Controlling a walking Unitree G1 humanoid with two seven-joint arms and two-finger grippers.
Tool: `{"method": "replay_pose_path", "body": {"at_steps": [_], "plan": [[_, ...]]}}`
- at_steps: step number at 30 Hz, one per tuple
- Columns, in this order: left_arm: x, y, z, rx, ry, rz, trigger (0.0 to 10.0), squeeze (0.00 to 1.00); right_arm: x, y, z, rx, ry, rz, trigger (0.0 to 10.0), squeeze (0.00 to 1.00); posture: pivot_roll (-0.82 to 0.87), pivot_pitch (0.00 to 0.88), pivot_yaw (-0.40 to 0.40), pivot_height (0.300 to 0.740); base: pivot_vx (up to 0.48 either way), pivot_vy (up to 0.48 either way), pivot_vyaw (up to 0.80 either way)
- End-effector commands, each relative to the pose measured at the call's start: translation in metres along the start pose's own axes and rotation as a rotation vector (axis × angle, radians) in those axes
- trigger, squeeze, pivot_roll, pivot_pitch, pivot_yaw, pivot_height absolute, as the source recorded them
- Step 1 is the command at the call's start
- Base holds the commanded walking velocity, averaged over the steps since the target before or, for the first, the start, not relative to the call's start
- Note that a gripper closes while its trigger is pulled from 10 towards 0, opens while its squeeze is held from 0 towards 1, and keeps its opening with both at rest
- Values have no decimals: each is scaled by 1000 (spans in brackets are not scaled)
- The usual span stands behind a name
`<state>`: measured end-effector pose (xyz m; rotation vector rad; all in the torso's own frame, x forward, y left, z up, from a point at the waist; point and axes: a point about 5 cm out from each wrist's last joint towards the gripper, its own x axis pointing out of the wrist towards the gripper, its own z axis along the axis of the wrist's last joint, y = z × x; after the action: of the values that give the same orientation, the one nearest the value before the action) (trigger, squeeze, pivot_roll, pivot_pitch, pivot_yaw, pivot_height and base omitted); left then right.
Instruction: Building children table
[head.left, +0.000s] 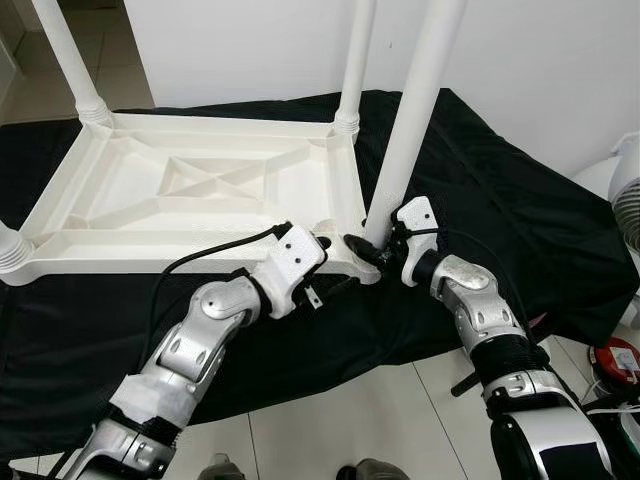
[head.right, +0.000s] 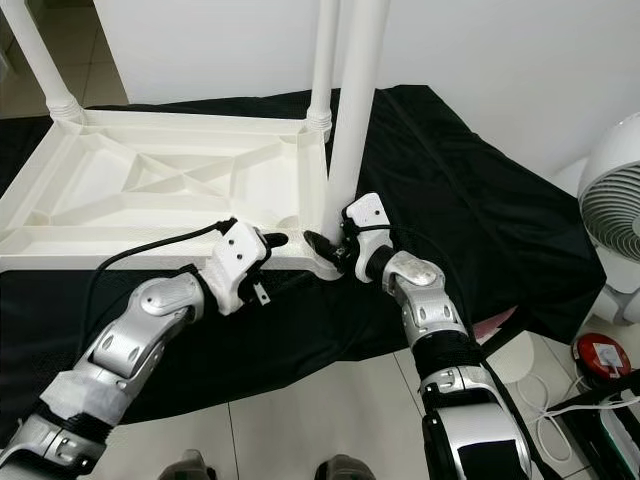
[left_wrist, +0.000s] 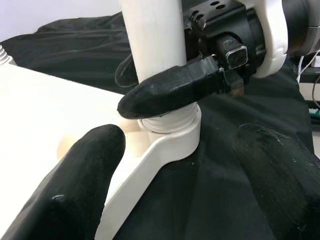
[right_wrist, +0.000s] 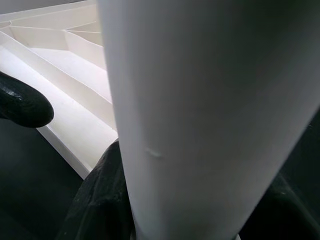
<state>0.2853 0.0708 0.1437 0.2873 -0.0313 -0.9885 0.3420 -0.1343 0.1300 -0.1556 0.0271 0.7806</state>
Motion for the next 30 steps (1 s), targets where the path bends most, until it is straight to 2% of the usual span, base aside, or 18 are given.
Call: {"method": "replay_pose_path", "body": {"at_steps": [1,5,6,7,11,14,16,17,20,23,24,25,26,27,28,29,30], "plan": [[-2,-5,0,-14,-3,-74,10000,0,2,8,-9,-11,45,67,0,0,67,0,-17,740,0,0,0],[-2,-7,-1,-24,0,-85,10000,0,0,7,-12,-6,44,69,0,0,64,0,-14,740,0,0,0],[-3,-8,-1,-27,0,-90,10000,0,-2,5,-13,-12,42,61,2588,0,62,0,-13,740,0,0,0],[-3,-9,-1,-29,1,-94,10000,0,-3,4,-14,-7,40,45,10000,0,60,0,-13,740,0,0,0],[-3,-10,-2,-31,2,-97,10000,0,-4,2,-13,9,34,5,10000,0,60,0,-12,740,0,0,0],[-3,-9,-2,-32,5,-99,10000,0,-4,-2,-11,9,39,-90,10000,0,59,0,-14,740,0,0,0],[-3,-9,-2,-32,5,-99,10000,0,-4,-2,-11,9,39,-90,10000,0,59,0,-14,740,0,0,0],[-4,-10,-2,-32,7,-99,10000,0,-2,-1,-7,42,26,-164,10000,0,58,0,-19,740,0,0,0],[-4,-10,-2,-32,7,-99,10000,0,-2,-1,-7,42,26,-164,10000,0,58,0,-19,740,0,0,0],[-4,-12,-2,-37,7,-100,10000,0,5,14,-3,133,33,-385,10000,0,58,0,-23,740,0,0,0],[-4,-12,-2,-37,7,-100,10000,0,5,14,-3,133,33,-385,10000,0,58,0,-23,740,0,0,0],[-3,-11,-2,-38,7,-100,10000,0,6,18,-4,140,50,-463,10000,0,57,0,-24,740,0,0,0],[-3,-11,-2,-38,7,-100,10000,0,6,18,-4,140,50,-463,10000,0,57,0,-24,740,0,0,0],[-3,-11,-1,-39,6,-100,10000,0,4,24,-7,163,80,-613,10000,0,57,0,-24,740,0,0,0],[-3,-11,-1,-39,6,-100,10000,0,4,24,-7,163,80,-613,10000,0,57,0,-24,740,0,0,0],[-3,-11,-1,-39,5,-100,10000,0,2,25,-8,175,88,-668,10000,0,57,0,-24,740,0,0,0],[-2,-11,-1,-38,4,-101,10000,0,4,32,-7,187,81,-705,10000,0,58,0,-26,740,0,0,0]]}}
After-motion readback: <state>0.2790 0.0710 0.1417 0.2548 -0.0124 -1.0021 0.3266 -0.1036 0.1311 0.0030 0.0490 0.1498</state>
